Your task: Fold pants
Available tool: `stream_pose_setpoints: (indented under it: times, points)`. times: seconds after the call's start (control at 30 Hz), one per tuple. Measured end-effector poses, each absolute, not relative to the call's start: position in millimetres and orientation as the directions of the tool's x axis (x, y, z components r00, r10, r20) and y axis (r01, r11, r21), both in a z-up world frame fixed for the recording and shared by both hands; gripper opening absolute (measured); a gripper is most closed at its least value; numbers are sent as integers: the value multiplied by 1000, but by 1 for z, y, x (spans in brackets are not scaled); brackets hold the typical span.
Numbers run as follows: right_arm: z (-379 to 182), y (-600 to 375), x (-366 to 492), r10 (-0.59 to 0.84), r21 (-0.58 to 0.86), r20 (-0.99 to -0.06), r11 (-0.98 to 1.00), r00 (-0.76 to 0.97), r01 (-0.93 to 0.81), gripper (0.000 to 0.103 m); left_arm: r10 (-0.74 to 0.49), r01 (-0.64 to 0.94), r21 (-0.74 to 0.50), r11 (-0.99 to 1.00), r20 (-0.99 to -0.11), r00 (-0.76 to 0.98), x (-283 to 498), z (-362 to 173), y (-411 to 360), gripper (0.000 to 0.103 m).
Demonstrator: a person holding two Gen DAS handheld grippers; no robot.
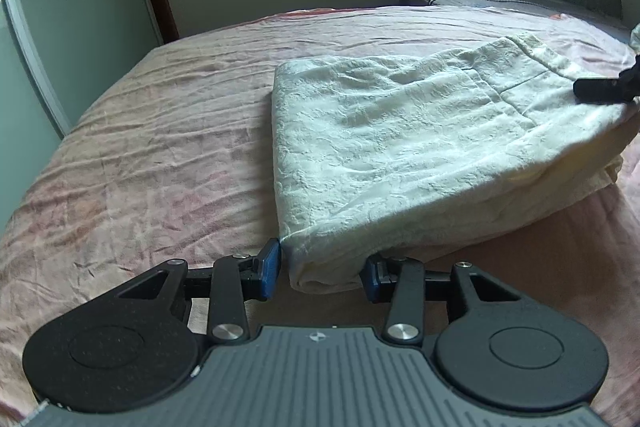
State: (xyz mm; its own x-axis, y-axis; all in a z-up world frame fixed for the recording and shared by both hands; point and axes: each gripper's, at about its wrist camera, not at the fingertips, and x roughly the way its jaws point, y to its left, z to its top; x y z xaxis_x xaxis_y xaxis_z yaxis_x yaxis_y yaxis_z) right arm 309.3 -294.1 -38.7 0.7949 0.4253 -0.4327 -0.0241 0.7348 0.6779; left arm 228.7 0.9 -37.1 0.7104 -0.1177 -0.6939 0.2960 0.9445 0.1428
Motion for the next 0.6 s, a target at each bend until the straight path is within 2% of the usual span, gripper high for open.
stream_pose_setpoints:
  times: [0.13,0.2,0.4,0.6]
  points:
    - [-59,-304,320,467,712,-501,701,729,41,22,-113,301,156,941,-692,713,227,-38,-2,43]
    - [-63,-307,317,475,734,-482,678,736,43,22,-112,304,160,939,-692,713,227,-38,-1,44]
    - [-46,-297,325,349,603,-527,796,775,51,19,-108,312,177,934,-691,715,227,-38,-2,45]
    - [-42,-300,341,330,578,-528,815,782,46,14,-104,317,192,929,-688,719,225,-38,-3,48]
